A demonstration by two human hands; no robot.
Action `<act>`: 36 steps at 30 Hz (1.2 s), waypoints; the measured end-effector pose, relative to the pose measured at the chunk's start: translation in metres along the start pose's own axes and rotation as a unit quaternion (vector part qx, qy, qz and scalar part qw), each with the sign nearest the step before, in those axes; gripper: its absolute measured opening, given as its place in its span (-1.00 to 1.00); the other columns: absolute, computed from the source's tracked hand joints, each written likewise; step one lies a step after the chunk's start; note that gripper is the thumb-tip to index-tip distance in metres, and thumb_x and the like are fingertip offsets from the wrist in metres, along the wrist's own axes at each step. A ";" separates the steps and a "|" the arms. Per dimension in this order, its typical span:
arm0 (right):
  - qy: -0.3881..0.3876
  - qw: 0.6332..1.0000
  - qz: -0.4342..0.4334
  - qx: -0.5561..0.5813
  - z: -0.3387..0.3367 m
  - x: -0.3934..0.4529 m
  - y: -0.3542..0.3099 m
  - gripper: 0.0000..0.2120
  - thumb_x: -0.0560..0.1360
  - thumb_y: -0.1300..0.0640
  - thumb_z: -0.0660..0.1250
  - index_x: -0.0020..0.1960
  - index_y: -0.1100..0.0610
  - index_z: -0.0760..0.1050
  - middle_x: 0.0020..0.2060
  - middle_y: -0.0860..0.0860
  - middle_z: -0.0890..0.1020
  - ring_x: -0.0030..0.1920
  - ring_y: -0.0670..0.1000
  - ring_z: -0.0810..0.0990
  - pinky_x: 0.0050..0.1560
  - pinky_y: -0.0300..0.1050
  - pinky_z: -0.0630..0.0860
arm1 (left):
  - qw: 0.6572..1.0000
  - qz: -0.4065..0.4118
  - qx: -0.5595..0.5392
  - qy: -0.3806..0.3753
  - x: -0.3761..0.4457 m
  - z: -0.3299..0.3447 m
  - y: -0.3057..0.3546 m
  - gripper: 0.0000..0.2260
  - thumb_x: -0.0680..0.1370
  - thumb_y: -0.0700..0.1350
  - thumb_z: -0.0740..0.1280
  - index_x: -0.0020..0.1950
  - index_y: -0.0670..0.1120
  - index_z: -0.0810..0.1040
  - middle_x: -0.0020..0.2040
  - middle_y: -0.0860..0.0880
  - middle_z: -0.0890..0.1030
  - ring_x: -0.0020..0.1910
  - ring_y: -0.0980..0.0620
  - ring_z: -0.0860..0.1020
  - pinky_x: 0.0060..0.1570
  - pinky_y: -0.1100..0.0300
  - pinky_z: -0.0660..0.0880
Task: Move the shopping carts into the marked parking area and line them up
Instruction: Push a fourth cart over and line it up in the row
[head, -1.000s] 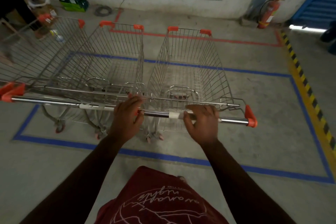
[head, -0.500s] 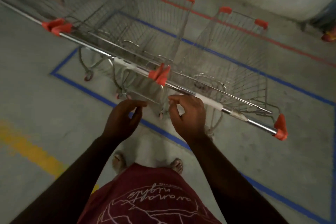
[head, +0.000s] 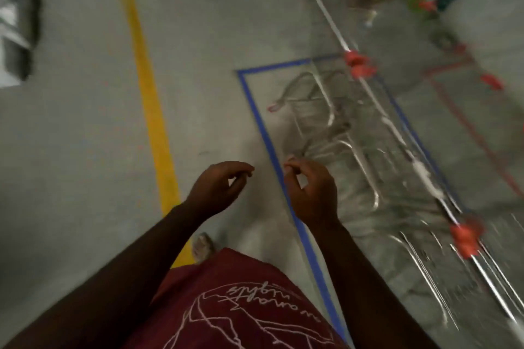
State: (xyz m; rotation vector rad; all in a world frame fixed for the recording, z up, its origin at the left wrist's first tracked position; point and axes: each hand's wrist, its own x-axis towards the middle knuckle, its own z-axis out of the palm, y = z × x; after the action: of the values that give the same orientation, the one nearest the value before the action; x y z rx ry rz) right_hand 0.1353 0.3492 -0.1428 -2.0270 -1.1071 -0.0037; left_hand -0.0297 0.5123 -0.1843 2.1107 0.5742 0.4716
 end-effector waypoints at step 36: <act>-0.226 0.965 -0.057 0.118 0.524 0.740 -0.146 -0.87 0.59 0.10 0.38 0.04 -0.03 0.70 -0.06 -0.19 0.73 -0.06 -0.16 0.69 0.03 0.03 0.64 | 0.955 -0.207 -0.041 0.209 0.517 -0.477 -0.363 -0.81 0.66 -0.23 0.35 0.21 -0.05 0.68 0.00 0.12 0.73 -0.11 0.32 0.65 -0.07 0.50 0.44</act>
State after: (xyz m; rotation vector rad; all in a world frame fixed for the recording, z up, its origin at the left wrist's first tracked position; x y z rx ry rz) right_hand 0.3034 1.2518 -0.1371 -1.7895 -1.4285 0.5303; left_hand 0.0632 1.2985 -0.1624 1.7477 1.1903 0.6889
